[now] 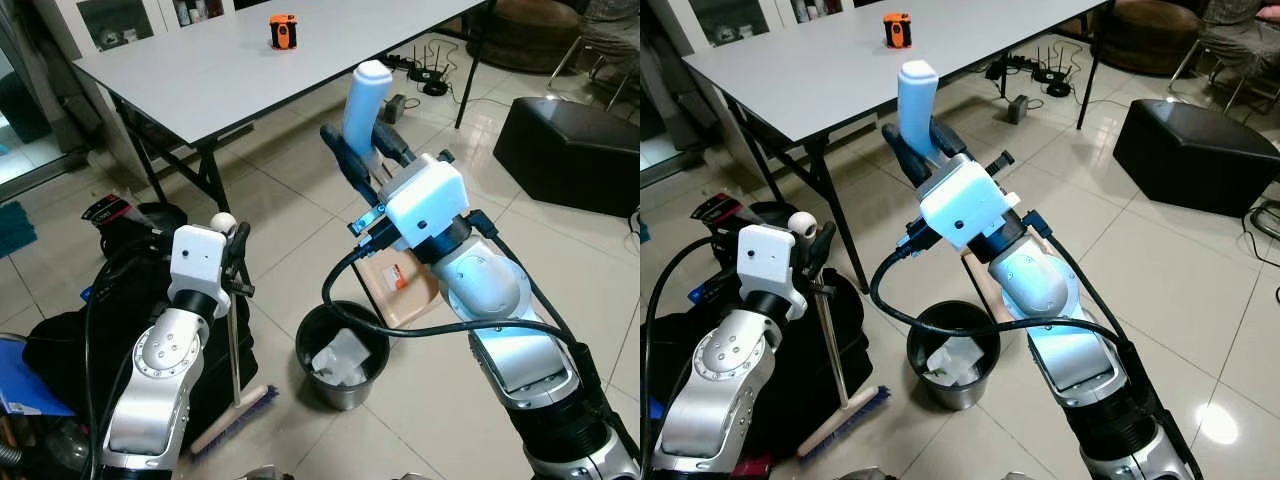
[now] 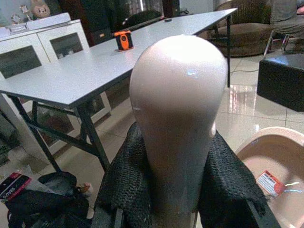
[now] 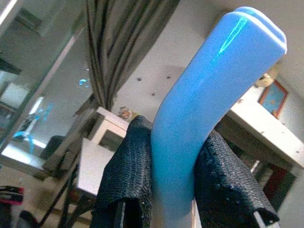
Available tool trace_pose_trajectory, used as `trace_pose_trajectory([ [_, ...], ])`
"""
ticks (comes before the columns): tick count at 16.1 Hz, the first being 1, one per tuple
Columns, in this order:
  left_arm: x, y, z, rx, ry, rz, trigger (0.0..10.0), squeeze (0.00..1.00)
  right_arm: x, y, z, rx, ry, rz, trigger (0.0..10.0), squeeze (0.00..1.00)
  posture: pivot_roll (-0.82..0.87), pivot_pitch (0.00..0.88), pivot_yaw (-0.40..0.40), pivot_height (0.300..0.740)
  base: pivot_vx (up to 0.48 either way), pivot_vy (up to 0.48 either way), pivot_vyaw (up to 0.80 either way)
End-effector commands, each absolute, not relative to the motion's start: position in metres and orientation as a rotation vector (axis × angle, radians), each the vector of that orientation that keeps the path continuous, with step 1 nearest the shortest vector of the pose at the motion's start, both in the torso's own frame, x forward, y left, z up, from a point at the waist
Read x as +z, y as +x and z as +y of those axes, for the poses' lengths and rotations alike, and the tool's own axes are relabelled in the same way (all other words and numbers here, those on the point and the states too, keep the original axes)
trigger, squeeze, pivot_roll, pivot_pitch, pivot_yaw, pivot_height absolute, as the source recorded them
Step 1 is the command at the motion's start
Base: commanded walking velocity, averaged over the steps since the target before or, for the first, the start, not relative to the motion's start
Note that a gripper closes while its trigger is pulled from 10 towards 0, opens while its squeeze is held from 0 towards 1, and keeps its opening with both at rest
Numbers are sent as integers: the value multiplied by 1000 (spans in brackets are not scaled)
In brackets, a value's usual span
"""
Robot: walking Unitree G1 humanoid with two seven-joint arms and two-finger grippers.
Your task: Sweep floor
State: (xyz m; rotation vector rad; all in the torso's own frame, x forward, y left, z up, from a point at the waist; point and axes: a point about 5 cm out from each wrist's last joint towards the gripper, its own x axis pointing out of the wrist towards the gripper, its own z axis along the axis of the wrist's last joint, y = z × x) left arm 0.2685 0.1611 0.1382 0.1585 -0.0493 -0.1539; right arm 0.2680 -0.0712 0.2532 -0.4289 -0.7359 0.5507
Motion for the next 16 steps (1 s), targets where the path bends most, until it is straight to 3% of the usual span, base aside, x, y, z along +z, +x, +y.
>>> trace_pose_trajectory([
  [1,143,269,162,-147,175,-73,10000,0,269,267,-81,481,-440,-814,10000,0,-6,25,60,740,0,0,0],
  [5,142,269,157,-174,168,-68,10000,0,275,288,-148,77,-383,-690,10000,0,-16,28,54,740,0,0,0],
  [7,141,269,154,-187,161,-59,10000,0,260,290,-177,-26,-339,-570,10000,0,-16,28,54,740,-126,0,0],
  [11,140,268,152,-195,164,-57,10000,0,238,288,-193,-102,-215,-436,10000,0,-18,33,50,740,-259,0,0],
  [16,141,267,153,-198,168,-55,10000,0,228,283,-191,-101,-198,-391,10000,0,-22,39,54,740,-263,0,0],
])
